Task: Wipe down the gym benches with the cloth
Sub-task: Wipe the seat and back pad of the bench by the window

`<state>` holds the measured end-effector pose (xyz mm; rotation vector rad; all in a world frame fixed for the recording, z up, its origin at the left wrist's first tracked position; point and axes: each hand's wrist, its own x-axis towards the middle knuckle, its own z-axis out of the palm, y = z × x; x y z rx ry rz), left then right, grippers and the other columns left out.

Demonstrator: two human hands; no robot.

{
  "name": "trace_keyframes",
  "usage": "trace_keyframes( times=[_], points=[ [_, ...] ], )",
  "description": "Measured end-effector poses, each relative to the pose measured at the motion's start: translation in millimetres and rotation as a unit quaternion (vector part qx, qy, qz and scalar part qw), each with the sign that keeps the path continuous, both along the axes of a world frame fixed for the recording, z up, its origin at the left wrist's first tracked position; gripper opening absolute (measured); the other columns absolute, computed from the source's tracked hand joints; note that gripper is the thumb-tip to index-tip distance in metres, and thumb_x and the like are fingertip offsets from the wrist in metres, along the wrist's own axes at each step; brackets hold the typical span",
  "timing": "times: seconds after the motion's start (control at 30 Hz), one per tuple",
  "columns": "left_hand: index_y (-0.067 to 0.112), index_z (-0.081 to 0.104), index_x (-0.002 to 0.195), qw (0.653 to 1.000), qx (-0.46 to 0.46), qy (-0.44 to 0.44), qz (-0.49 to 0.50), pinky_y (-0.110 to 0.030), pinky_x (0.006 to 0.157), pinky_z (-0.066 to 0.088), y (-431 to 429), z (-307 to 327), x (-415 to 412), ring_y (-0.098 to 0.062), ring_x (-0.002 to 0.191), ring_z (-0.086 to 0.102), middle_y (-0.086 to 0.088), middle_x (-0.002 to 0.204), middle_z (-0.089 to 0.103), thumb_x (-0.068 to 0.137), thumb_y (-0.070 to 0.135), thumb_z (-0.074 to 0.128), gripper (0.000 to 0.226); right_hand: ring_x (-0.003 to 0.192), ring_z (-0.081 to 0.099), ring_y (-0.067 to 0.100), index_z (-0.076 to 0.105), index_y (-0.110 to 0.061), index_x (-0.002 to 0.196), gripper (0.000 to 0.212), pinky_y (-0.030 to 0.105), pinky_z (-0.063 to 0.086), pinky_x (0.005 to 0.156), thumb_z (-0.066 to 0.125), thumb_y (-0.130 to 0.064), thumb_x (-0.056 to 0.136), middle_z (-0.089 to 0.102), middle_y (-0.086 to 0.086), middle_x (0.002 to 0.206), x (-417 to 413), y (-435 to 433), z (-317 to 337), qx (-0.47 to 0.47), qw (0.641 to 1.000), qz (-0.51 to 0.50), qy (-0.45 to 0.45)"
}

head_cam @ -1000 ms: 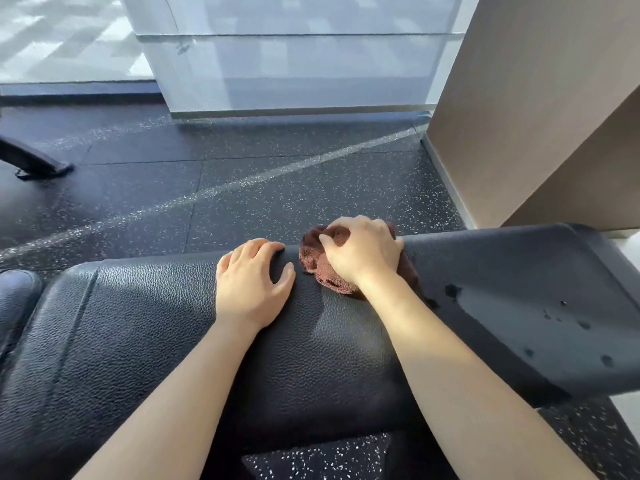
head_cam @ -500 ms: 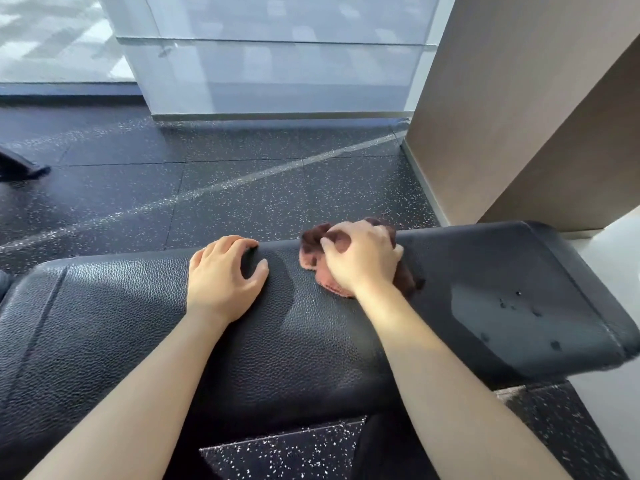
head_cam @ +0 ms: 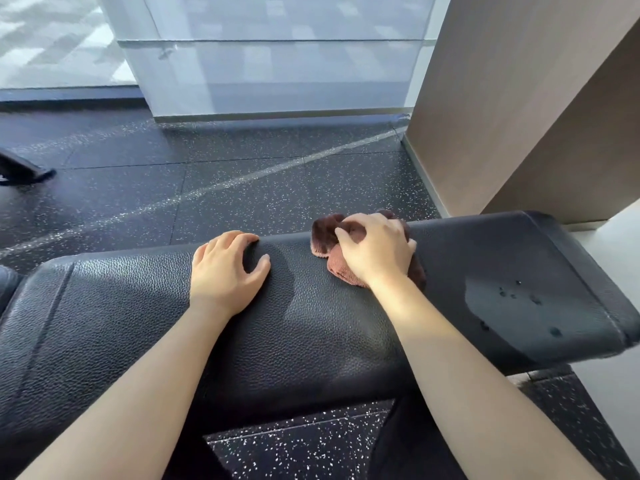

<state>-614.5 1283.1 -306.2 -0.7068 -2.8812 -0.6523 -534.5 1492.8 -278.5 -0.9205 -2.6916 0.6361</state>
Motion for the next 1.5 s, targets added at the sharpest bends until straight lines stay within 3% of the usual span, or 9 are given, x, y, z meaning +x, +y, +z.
trace_keyframes(
  times=[0.17, 0.33, 0.47, 0.67, 0.83, 0.97, 1.1, 1.3, 1.5],
  points=[
    [0.019, 0.062, 0.113, 0.998, 0.016, 0.005, -0.061, -0.042, 0.104, 0.035, 4, 0, 14, -0.026, 0.118, 0.048, -0.003, 0.123, 0.057, 0.08, 0.048, 0.037, 0.051, 0.118, 0.047, 0.015, 0.066, -0.042, 0.101, 0.025, 0.046, 0.034, 0.092, 0.059, -0.056, 0.081, 0.06, -0.018, 0.118, 73, -29, -10, 0.003, 0.997, 0.01, 0.076],
    [0.024, 0.063, 0.113, 0.997, 0.045, 0.006, -0.057, -0.042, 0.103, 0.035, 8, -10, 29, -0.021, 0.118, 0.049, 0.001, 0.125, 0.056, 0.08, 0.048, 0.037, 0.047, 0.118, 0.047, 0.014, 0.067, -0.043, 0.098, 0.029, 0.049, 0.034, 0.093, 0.058, -0.06, 0.076, 0.06, -0.019, 0.117, 88, -38, -15, 0.013, 0.996, -0.017, 0.086],
    [0.028, 0.063, 0.109, 0.997, 0.054, 0.009, -0.054, -0.04, 0.1, 0.035, 6, -10, 23, -0.019, 0.116, 0.049, 0.005, 0.122, 0.057, 0.079, 0.046, 0.041, 0.042, 0.123, 0.041, 0.014, 0.066, -0.042, 0.103, 0.029, 0.05, 0.03, 0.098, 0.06, -0.06, 0.081, 0.055, -0.017, 0.127, 50, -29, -6, -0.008, 0.999, -0.045, 0.03],
    [0.028, 0.064, 0.108, 0.996, 0.067, 0.005, -0.054, -0.038, 0.1, 0.033, 5, -10, 23, -0.018, 0.116, 0.049, 0.006, 0.121, 0.057, 0.079, 0.041, 0.047, 0.036, 0.128, 0.036, 0.014, 0.058, -0.044, 0.116, 0.052, 0.051, 0.031, 0.099, 0.063, -0.067, 0.071, 0.049, -0.019, 0.132, 60, -39, -2, -0.004, 1.0, -0.025, 0.004],
    [0.025, 0.062, 0.113, 0.994, 0.077, 0.002, -0.081, -0.039, 0.106, 0.028, 0, -14, 25, -0.021, 0.121, 0.046, 0.002, 0.128, 0.055, 0.083, 0.034, 0.051, 0.034, 0.128, 0.034, 0.014, 0.06, -0.044, 0.113, 0.042, 0.049, 0.03, 0.1, 0.069, -0.052, 0.072, 0.049, -0.018, 0.132, 95, -68, 0, -0.029, 0.998, -0.054, 0.018],
    [0.021, 0.063, 0.113, 0.993, 0.081, 0.0, -0.087, -0.043, 0.107, 0.029, 0, -15, 24, -0.023, 0.121, 0.046, -0.002, 0.128, 0.055, 0.083, 0.027, 0.057, 0.031, 0.125, 0.039, 0.014, 0.064, -0.044, 0.107, 0.035, 0.05, 0.034, 0.097, 0.069, -0.053, 0.074, 0.054, -0.017, 0.127, 114, -86, -6, 0.001, 0.995, -0.091, 0.034],
    [0.019, 0.063, 0.112, 0.992, 0.084, 0.005, -0.09, -0.045, 0.106, 0.03, 0, -14, 25, -0.026, 0.12, 0.047, -0.004, 0.127, 0.056, 0.081, 0.031, 0.05, 0.036, 0.119, 0.045, 0.016, 0.068, -0.04, 0.098, 0.027, 0.047, 0.036, 0.096, 0.072, -0.051, 0.073, 0.06, -0.018, 0.118, 93, -79, -2, -0.02, 0.987, -0.142, 0.068],
    [0.017, 0.063, 0.114, 0.992, 0.084, 0.012, -0.092, -0.045, 0.107, 0.029, 0, -15, 26, -0.026, 0.12, 0.047, -0.005, 0.127, 0.056, 0.083, 0.026, 0.056, 0.033, 0.122, 0.042, 0.016, 0.067, -0.039, 0.102, 0.025, 0.047, 0.034, 0.096, 0.069, -0.047, 0.078, 0.058, -0.017, 0.121, 95, -81, 2, -0.029, 0.988, -0.143, 0.056],
    [0.018, 0.063, 0.113, 0.992, 0.087, 0.018, -0.089, -0.044, 0.106, 0.03, 1, -15, 26, -0.026, 0.119, 0.048, -0.005, 0.127, 0.056, 0.082, 0.029, 0.052, 0.034, 0.11, 0.05, 0.014, 0.066, -0.041, 0.092, 0.024, 0.047, 0.043, 0.083, 0.069, -0.053, 0.071, 0.061, -0.017, 0.108, 126, -117, -19, 0.025, 0.984, -0.151, 0.092]
  ],
)
